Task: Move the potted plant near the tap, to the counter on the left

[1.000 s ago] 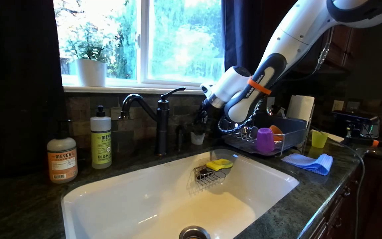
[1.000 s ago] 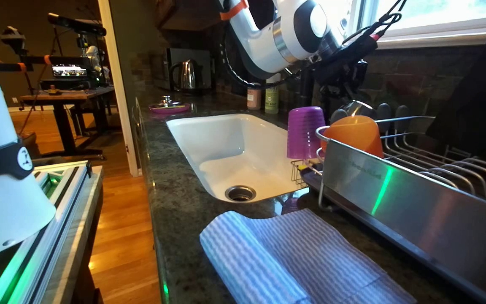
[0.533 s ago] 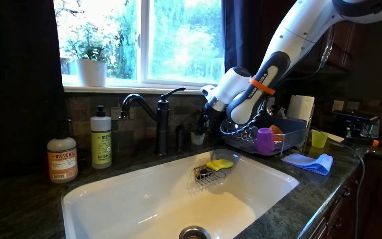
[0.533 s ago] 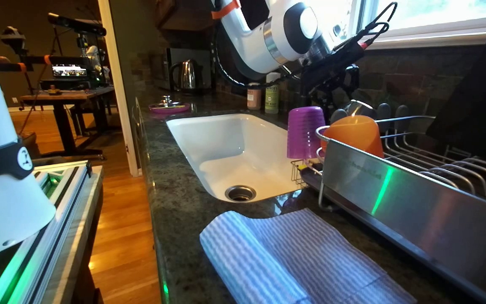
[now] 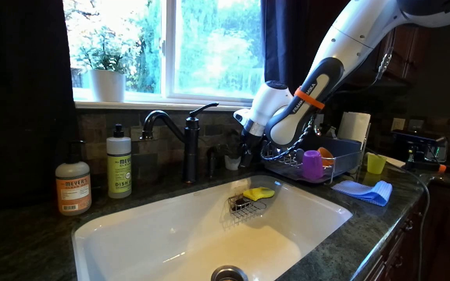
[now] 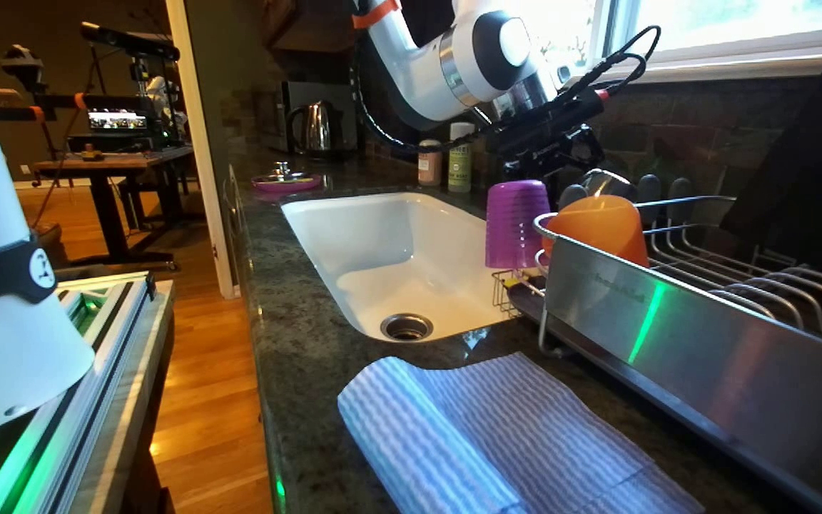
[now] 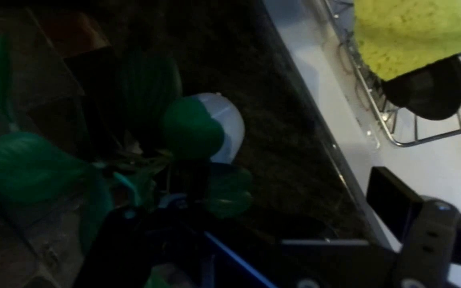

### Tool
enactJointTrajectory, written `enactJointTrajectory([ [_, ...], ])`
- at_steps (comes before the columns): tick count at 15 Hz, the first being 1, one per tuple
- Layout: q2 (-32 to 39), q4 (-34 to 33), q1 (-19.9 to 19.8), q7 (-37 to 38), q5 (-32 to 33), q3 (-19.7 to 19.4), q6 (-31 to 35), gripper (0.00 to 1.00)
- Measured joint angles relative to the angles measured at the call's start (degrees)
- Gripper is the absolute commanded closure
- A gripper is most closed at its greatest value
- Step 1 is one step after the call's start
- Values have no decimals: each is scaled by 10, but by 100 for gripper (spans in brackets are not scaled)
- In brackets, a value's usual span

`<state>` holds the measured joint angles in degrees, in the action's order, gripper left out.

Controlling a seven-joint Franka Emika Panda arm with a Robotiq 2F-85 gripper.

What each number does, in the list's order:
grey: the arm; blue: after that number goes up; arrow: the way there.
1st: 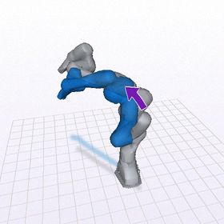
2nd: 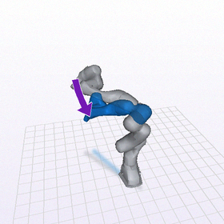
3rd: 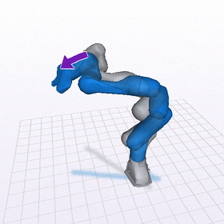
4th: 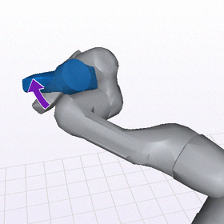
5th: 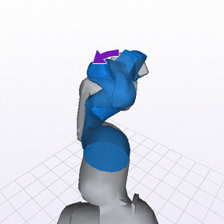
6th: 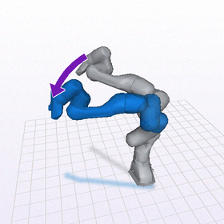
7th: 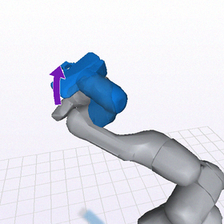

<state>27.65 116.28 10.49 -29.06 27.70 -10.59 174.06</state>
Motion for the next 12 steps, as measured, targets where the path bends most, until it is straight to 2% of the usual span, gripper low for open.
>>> enactJointTrajectory([
  [3,-16,10,-45,-6,-3,71,-40,1],
  [5,-27,13,-62,-8,-4,97,-68,0],
  [9,-40,13,-65,-7,2,89,-121,0],
  [12,-38,11,-66,-5,18,77,-134,0],
])
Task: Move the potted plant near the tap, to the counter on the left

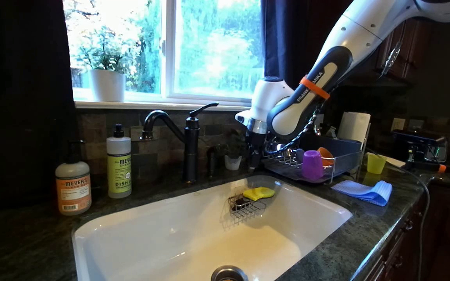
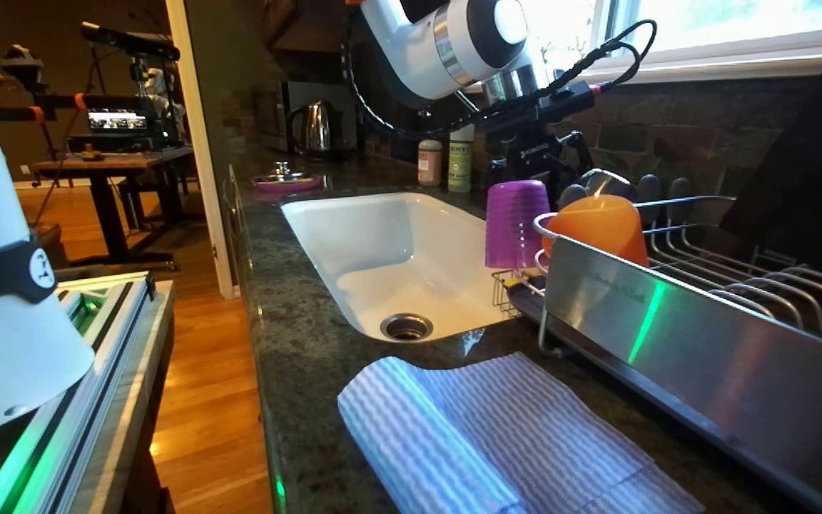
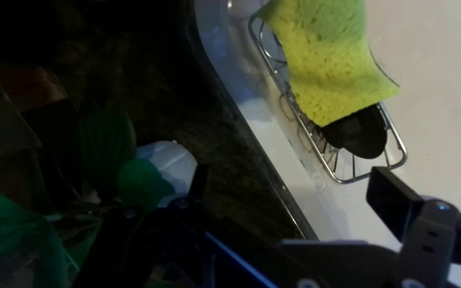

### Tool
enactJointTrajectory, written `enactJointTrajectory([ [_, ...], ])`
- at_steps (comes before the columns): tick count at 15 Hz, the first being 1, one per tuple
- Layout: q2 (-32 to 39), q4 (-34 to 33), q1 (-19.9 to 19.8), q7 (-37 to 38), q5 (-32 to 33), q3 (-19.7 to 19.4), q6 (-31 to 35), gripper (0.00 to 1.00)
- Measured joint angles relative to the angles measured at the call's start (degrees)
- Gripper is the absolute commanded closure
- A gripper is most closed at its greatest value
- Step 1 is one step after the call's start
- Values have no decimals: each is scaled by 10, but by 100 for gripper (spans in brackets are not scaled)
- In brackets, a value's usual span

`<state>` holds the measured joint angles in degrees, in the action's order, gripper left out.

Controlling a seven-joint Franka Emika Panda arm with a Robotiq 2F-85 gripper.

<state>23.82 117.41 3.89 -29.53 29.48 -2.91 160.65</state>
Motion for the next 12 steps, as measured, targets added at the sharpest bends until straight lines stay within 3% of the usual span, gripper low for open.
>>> enactJointTrajectory([
  [3,12,-6,3,25,48,-23,20,0],
  [6,36,-14,17,63,89,-60,84,0],
  [12,88,-37,61,113,105,-128,205,0],
])
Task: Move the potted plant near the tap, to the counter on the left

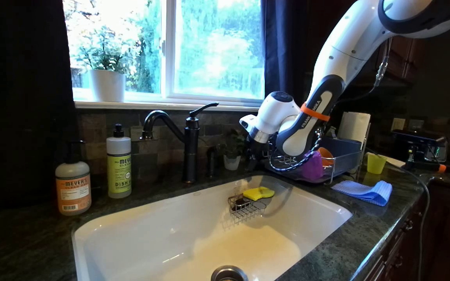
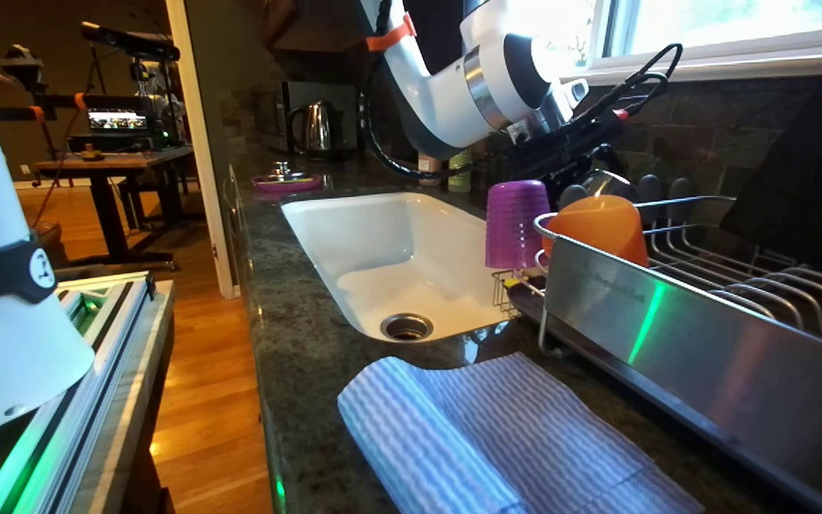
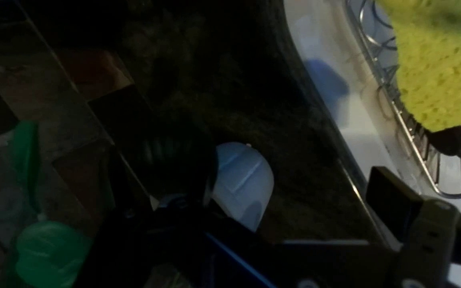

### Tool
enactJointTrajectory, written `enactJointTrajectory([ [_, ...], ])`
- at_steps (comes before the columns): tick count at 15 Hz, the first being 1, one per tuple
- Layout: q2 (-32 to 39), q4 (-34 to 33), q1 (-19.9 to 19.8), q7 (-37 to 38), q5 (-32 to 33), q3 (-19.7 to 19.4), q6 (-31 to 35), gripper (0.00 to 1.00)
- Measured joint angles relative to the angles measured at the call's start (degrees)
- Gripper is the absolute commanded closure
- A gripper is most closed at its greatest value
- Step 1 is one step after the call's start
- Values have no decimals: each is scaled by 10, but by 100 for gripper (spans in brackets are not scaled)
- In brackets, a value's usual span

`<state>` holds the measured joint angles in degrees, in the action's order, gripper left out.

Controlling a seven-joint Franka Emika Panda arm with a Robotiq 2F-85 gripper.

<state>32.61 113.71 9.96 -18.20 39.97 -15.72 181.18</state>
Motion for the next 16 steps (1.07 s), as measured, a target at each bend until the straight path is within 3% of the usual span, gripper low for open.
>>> enactJointTrajectory([
  [4,5,-7,20,4,0,-13,32,0],
  [10,5,-3,3,-3,0,29,30,1],
  [13,5,-5,0,-9,0,31,30,1],
  [15,5,-8,0,-13,0,31,30,7],
  [16,6,-10,-1,-15,0,31,29,18],
])
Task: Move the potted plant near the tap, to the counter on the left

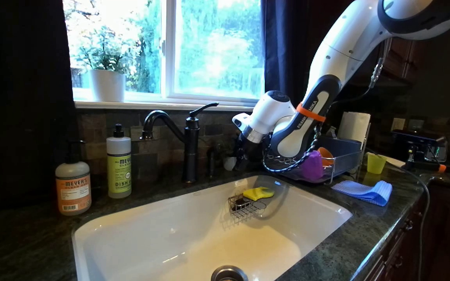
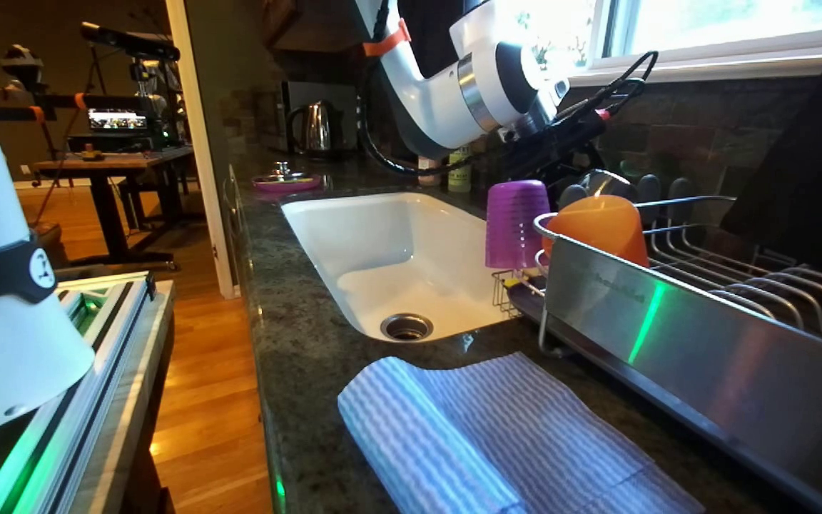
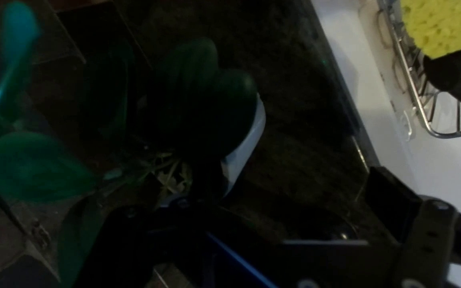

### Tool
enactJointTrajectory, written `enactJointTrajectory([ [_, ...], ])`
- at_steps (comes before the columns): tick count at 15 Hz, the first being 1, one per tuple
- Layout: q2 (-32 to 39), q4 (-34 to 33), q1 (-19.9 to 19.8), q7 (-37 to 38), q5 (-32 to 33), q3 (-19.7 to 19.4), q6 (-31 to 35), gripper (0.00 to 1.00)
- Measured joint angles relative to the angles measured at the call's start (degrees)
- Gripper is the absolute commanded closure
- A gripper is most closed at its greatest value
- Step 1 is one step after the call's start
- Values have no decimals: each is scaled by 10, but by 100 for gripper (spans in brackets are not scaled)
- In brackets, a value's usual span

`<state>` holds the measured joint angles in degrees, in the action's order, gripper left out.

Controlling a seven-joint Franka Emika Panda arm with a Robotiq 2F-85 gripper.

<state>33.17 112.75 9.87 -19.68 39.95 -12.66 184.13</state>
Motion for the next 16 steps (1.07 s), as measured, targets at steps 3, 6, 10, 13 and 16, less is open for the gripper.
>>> enactJointTrajectory([
  [3,5,-6,-3,-8,0,1,0,40],
  [6,16,-19,-7,-14,0,2,0,64],
  [10,24,-43,-11,-16,0,1,0,93],
  [13,30,-56,-13,-16,0,-2,0,96],
  [16,37,-67,-14,-16,0,-3,0,96],
])
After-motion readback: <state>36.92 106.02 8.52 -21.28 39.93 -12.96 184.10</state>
